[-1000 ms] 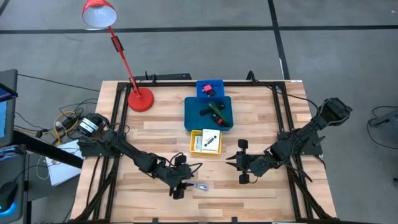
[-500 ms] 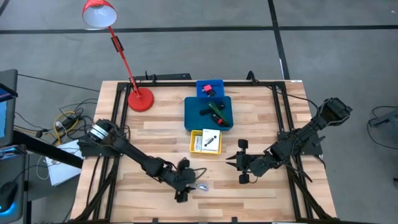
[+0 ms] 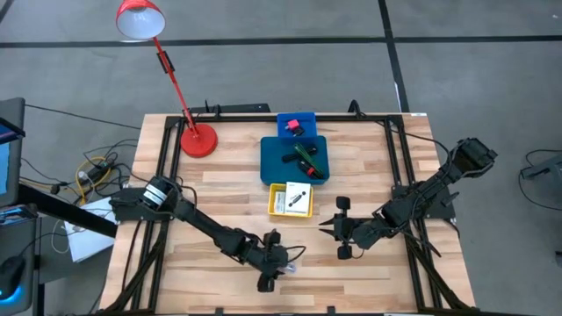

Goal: Pick and place items into bin
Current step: Put the purple charger cable into the bottom blue basket

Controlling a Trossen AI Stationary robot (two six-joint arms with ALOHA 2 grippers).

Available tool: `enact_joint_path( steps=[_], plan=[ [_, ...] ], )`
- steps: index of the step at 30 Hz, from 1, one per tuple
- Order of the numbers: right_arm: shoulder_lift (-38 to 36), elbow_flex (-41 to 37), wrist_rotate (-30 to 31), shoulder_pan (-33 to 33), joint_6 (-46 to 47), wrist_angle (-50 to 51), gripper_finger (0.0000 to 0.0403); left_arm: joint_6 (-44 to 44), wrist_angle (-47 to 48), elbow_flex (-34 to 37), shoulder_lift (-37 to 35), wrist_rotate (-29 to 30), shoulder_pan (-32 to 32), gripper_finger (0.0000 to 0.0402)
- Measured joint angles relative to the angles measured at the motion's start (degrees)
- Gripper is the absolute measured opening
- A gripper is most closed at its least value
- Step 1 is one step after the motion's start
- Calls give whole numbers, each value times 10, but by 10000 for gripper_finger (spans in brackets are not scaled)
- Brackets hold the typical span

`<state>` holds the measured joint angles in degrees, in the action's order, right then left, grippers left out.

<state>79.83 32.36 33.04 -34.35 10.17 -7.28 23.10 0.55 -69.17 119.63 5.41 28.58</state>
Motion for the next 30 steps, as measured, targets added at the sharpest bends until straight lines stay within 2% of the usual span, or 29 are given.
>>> enact_joint_path(
  steps=[5, 9, 12, 16, 24, 27, 30],
  plan=[
    [0, 0, 0, 0, 0, 0, 59, -46, 40, -32, 3, -4, 2, 85],
    [0, 0, 0, 0, 0, 0, 59, -77, 115, -69, 5, -7, 3, 22],
    [0, 0, 0, 0, 0, 0, 59, -96, 181, -100, 6, -4, 4, 21],
    [0, 0, 0, 0, -1, 0, 59, -137, 292, -159, 7, 39, 8, 32],
    [0, 0, 0, 0, -1, 2, 59, -223, 540, -311, 7, 216, 8, 19],
    [0, 0, 0, 0, -1, 2, 59, -252, 606, -360, 5, 283, 0, 30],
    [0, 0, 0, 0, -1, 2, 59, -279, 653, -397, 5, 320, -19, 44]
  ],
)
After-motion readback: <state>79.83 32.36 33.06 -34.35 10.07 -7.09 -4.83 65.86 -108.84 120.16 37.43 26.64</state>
